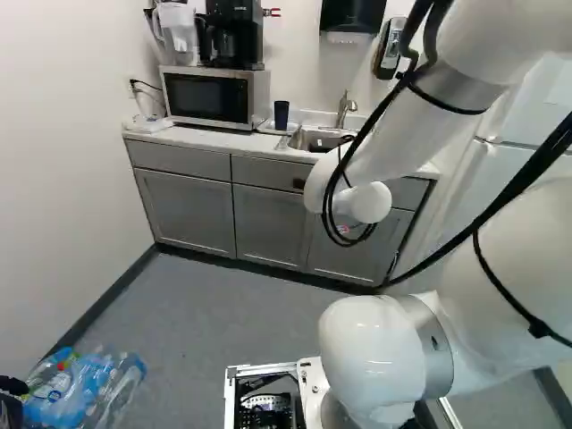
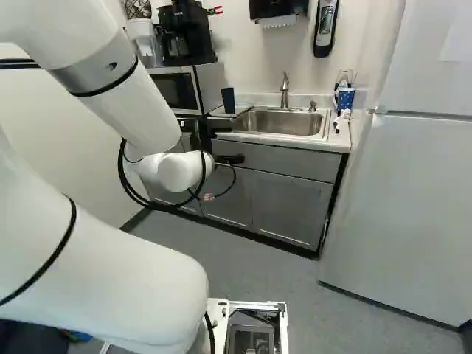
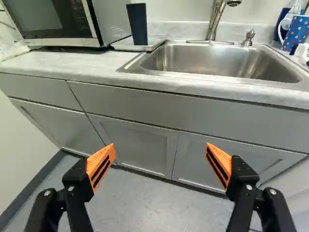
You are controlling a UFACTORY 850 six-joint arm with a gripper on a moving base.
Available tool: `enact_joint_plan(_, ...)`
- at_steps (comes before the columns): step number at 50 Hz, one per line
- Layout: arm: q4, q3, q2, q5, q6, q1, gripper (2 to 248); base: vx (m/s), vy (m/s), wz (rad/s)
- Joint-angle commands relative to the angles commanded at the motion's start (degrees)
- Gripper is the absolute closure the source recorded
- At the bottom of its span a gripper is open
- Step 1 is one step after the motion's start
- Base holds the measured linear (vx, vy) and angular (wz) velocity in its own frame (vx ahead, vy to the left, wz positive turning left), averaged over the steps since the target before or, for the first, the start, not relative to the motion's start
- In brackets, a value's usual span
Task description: Rinse the cup and place it in the tray
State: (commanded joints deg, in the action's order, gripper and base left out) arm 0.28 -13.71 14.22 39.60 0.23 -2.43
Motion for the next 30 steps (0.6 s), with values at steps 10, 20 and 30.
enact_joint_plan(10,-0.1,2.8,0.6,3.3,-0.1,0.8,3,0.000,0.000,0.000)
enact_joint_plan(20,-0.2,5.1,1.0,6.1,-0.1,1.4,3,0.000,0.000,0.000)
enact_joint_plan(30,-0.2,6.8,1.4,8.1,-0.2,1.9,3,0.000,0.000,0.000)
